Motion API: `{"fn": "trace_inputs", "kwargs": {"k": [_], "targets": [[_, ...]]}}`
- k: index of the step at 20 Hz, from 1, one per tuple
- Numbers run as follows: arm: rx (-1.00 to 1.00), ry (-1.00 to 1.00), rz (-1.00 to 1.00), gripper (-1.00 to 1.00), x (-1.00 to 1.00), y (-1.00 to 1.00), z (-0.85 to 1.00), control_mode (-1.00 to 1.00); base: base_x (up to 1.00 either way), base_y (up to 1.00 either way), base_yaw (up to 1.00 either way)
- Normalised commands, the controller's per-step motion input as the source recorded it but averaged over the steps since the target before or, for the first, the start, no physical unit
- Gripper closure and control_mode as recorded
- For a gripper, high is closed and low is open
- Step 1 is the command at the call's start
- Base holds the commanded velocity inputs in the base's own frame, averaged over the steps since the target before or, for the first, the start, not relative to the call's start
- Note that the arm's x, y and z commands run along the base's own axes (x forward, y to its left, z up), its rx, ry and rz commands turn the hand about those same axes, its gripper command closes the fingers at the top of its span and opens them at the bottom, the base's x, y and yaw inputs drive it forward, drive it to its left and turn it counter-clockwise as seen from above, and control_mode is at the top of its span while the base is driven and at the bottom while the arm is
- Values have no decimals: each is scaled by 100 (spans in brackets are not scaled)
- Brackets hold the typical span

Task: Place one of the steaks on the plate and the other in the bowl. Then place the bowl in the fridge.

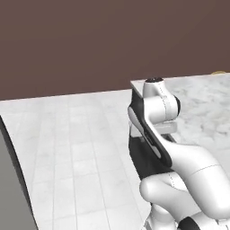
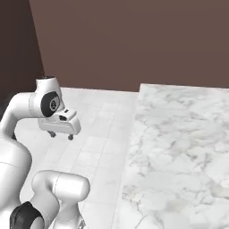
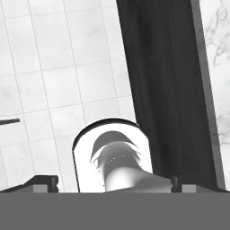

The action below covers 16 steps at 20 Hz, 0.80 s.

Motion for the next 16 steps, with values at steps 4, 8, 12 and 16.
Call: {"fn": "trace_inputs", "kwargs": {"k": [4,8,12,16], "targets": [[0,0,0,-100,0,0,0,100,-100,-27,0],[0,0,0,-100,0,0,0,100,-100,-16,0],[0,0,0,-100,0,0,0,100,-100,-17,-1],[0,0,0,-100,0,0,0,100,-100,-9,-3]]}}
